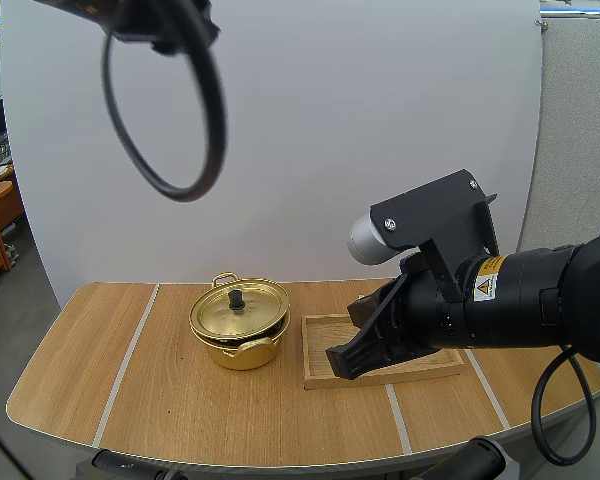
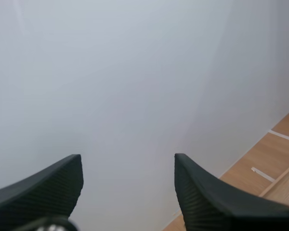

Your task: Open the pot, put the grape inside, and close it

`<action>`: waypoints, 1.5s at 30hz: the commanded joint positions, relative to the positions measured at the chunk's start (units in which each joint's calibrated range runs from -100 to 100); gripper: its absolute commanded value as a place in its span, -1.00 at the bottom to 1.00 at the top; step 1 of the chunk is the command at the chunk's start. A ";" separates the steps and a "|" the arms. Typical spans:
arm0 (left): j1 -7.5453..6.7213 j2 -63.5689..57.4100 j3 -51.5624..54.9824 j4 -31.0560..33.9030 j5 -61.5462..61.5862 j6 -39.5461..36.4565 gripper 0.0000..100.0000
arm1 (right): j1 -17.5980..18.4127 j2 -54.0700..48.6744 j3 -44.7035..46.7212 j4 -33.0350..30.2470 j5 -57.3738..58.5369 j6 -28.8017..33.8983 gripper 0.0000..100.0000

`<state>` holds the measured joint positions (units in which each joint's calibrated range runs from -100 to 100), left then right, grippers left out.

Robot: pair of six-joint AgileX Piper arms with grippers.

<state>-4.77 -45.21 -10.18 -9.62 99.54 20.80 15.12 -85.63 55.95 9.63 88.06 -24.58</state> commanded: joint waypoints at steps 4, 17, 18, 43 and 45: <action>-0.19 -8.30 -3.64 1.44 0.46 -1.58 0.70 | -0.19 0.02 0.01 -0.12 0.36 -0.36 -1.00; -0.19 -18.37 -3.89 2.23 0.46 -7.31 -1.00 | -0.19 0.02 0.01 -0.01 0.36 -0.36 -1.00; -0.10 -19.18 -3.89 2.49 0.46 -7.30 -1.00 | -0.19 0.02 0.01 -0.01 0.36 -0.36 -1.00; 2.13 -45.18 20.84 6.05 -14.41 -17.08 -1.00 | -5.89 -14.37 -0.18 3.81 -28.38 -0.03 -1.00; 2.13 -47.18 25.91 6.05 -18.74 -18.24 -1.00 | -6.18 -14.37 -0.02 3.92 -30.81 -0.03 -1.00</action>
<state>-2.87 -83.31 -4.12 -4.33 99.31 7.19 9.93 -99.39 56.07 12.93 67.08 -24.49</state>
